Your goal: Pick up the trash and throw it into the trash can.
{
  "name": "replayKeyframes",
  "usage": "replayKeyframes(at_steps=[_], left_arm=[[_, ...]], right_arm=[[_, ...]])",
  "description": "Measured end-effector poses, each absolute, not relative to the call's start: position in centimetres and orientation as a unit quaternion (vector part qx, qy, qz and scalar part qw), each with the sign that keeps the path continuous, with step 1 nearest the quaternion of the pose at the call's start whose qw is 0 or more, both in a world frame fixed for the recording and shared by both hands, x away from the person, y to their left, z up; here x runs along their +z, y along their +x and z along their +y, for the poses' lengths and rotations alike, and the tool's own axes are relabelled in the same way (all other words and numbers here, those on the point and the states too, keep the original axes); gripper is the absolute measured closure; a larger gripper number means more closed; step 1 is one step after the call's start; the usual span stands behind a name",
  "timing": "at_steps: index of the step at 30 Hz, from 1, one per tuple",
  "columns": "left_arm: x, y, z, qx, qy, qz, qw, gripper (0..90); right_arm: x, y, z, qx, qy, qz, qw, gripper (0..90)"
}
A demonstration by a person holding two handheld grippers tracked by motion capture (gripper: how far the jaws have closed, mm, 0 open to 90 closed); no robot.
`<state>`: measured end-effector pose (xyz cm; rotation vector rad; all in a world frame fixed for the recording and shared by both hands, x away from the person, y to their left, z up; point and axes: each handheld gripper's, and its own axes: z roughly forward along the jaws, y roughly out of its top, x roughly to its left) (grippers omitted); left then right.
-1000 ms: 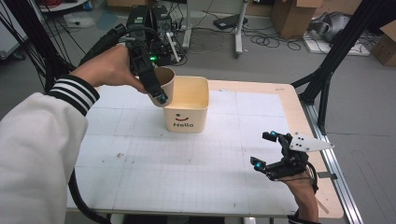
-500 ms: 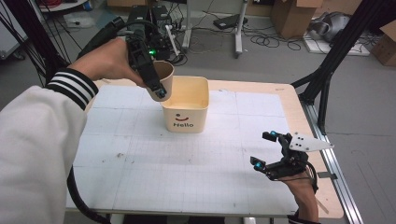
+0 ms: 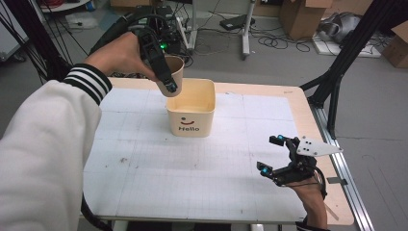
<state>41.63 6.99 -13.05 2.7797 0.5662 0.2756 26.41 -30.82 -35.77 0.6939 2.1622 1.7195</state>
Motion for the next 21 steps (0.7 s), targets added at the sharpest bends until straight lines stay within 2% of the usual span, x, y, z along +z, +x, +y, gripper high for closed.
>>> replayKeyframes(at_steps=[10,21], left_arm=[[-12.4,44.0,6.7,0.094,0.960,0.216,0.154,33.0],[-13.3,46.2,5.8,0.091,0.958,0.227,0.153,33.0]], right_arm=[[-35.9,26.6,-30.8,0.597,0.239,0.751,0.149,0.2],[-36.1,26.6,-31.1,0.597,0.244,0.750,0.147,0.2]])
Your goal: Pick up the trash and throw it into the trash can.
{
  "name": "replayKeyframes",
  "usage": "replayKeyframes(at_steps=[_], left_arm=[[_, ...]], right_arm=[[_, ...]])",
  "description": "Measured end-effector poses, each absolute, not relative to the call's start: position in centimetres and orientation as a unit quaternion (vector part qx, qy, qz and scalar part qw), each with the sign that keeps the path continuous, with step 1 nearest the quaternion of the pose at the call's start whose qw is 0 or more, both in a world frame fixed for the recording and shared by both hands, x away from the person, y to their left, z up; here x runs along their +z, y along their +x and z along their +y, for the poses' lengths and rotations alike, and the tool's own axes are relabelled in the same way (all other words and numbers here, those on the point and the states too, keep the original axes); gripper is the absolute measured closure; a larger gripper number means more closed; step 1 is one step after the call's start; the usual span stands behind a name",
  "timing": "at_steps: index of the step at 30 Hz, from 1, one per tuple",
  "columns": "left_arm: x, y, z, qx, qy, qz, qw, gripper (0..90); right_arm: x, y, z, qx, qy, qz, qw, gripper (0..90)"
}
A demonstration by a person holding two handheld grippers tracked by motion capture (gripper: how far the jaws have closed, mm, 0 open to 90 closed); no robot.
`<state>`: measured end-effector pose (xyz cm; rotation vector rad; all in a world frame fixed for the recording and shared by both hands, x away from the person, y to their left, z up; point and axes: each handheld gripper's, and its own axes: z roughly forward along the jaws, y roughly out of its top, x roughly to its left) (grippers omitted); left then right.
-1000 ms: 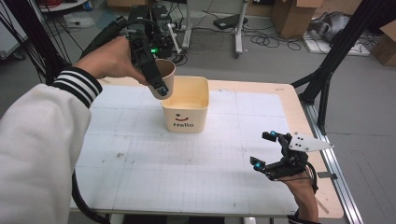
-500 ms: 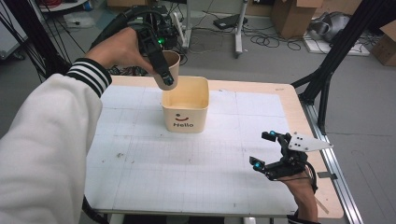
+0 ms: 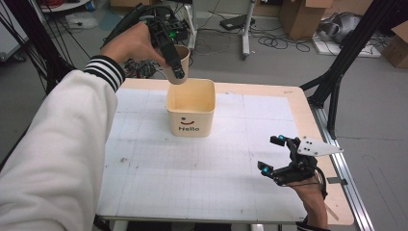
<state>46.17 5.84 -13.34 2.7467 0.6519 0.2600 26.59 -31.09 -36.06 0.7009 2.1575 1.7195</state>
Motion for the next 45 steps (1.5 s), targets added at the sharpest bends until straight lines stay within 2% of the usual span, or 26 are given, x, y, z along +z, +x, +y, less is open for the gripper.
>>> replayKeyframes(at_steps=[11,21,45], left_arm=[[-13.2,48.2,3.4,0.090,0.958,0.220,0.158,33.0],[-13.4,49.5,4.2,0.097,0.950,0.244,0.169,33.0],[-16.4,51.0,2.7,0.103,0.953,0.232,0.167,33.0]], right_arm=[[-35.9,26.4,-31.7,0.599,0.249,0.745,0.154,0.2],[-36.0,26.5,-31.7,0.599,0.249,0.745,0.152,0.2],[-36.2,26.6,-31.6,0.595,0.250,0.749,0.151,0.2]])
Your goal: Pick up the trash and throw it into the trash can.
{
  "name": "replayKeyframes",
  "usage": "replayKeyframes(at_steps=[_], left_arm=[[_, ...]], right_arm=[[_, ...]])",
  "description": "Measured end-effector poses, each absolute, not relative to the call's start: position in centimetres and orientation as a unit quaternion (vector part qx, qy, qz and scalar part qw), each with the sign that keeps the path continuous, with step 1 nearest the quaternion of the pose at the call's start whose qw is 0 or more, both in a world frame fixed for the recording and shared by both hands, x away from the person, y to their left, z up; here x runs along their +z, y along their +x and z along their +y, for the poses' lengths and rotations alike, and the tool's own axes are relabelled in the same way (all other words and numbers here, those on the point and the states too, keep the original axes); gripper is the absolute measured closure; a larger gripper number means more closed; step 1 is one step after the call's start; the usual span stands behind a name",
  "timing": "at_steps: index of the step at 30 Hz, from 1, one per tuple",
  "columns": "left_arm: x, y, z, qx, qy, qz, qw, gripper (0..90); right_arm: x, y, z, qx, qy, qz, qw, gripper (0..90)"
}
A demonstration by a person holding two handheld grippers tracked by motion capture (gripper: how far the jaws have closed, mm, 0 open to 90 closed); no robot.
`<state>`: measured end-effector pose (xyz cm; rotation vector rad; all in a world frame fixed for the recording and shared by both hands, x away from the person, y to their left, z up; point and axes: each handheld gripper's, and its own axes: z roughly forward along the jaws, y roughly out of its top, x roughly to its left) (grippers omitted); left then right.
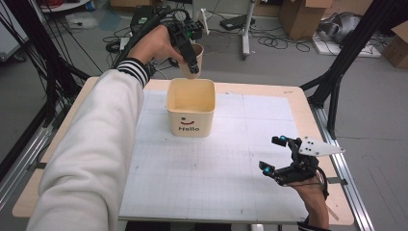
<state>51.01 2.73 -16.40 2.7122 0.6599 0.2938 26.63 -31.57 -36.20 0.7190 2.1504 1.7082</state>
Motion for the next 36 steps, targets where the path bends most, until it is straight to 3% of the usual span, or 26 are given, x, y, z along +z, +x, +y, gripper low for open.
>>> replayKeyframes(at_steps=[18,22,36], left_arm=[[-20.5,51.8,2.6,0.087,0.953,0.236,0.167,33.0],[-21.9,52.0,2.7,0.087,0.957,0.237,0.145,32.9],[-23.4,52.3,1.6,0.083,0.960,0.232,0.134,32.6]], right_arm=[[-36.2,26.5,-31.8,0.596,0.253,0.747,0.150,0.2],[-36.2,26.5,-31.9,0.595,0.253,0.748,0.150,0.2],[-36.3,26.6,-32.1,0.596,0.256,0.746,0.150,0.2]])
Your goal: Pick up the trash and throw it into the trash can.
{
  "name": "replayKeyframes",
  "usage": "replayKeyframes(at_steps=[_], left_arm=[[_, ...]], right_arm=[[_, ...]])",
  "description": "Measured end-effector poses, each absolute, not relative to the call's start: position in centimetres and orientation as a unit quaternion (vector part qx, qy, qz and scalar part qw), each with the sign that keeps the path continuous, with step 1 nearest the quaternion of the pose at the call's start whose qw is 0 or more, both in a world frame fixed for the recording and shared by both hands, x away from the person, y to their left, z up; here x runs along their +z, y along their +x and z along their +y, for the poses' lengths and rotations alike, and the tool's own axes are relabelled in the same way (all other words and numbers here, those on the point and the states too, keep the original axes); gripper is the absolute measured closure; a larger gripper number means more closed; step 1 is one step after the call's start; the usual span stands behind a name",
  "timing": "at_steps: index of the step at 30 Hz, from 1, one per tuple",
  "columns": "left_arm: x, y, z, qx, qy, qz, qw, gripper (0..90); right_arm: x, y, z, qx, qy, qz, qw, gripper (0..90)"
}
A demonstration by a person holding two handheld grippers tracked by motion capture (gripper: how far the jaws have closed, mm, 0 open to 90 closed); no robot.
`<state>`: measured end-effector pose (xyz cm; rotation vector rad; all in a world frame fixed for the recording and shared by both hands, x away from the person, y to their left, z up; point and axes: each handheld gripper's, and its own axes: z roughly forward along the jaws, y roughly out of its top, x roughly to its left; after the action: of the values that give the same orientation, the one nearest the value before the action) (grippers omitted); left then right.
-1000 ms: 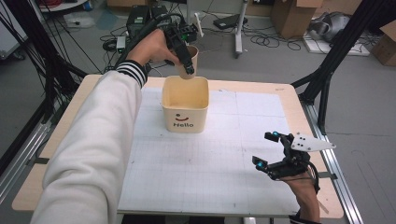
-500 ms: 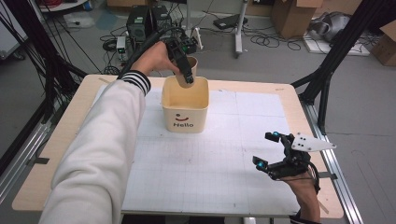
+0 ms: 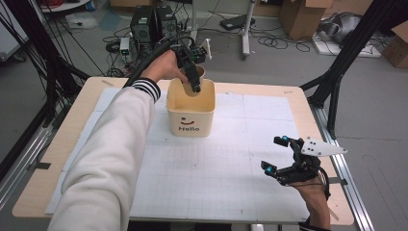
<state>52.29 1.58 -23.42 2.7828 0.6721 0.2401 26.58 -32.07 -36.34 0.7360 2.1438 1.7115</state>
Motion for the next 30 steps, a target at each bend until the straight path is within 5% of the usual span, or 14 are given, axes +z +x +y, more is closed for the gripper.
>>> replayKeyframes(at_steps=[8,16,30], left_arm=[[-23.8,52.4,1.3,0.081,0.961,0.233,0.128,27.1],[-23.5,52.2,1.5,0.082,0.960,0.231,0.133,1.7],[-21.0,51.0,2.0,0.085,0.958,0.227,0.152,1.7]], right_arm=[[-36.4,26.6,-32.1,0.596,0.255,0.746,0.152,0.2],[-36.4,26.6,-32.2,0.597,0.255,0.745,0.152,0.2],[-36.2,26.5,-32.0,0.599,0.254,0.744,0.151,0.2]])
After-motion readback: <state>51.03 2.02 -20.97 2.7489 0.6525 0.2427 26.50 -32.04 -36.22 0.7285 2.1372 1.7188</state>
